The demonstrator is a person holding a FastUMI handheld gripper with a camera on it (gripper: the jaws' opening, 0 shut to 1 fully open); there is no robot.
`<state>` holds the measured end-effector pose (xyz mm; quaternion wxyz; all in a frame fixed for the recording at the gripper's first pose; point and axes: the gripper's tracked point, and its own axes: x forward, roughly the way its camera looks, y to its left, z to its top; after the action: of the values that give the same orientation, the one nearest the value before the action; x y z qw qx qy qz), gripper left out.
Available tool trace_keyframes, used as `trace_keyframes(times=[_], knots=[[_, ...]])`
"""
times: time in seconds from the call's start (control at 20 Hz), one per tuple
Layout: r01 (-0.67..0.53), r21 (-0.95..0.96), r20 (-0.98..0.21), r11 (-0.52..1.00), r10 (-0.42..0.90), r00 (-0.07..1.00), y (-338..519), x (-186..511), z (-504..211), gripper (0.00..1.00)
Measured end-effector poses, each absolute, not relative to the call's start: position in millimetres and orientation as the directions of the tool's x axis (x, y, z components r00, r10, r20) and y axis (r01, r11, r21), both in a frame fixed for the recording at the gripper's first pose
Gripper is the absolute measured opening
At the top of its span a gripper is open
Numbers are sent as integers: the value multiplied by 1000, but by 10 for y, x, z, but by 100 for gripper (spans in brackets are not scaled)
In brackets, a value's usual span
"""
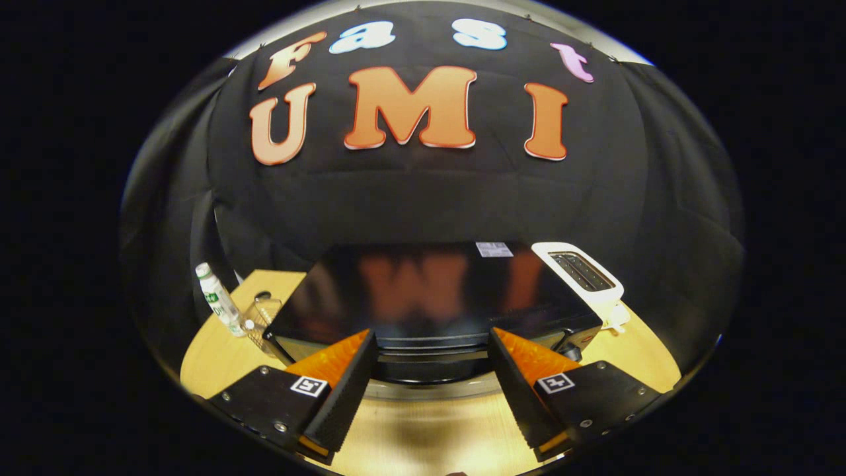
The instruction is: Open the toaster oven, put the food inside, and close the toaster oven door.
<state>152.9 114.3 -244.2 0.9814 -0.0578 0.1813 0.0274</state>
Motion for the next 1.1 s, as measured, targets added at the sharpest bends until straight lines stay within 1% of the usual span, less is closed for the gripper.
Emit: trace_keyframes(times=[0.05, 0.25, 0.55, 0.85, 1.1], knots=[[-75, -105, -349, 992, 33, 936, 1163, 1519, -2432, 100], [-95, -92, -371, 991, 55, 927, 1127, 1360, -2456, 100], [-108, -86, -415, 990, 63, 908, 1030, 896, -2626, 100], [-112, -72, -459, 991, 66, 886, 900, 411, -3045, 100], [-124, -68, -510, 990, 73, 857, 861, 173, -3383, 100]])
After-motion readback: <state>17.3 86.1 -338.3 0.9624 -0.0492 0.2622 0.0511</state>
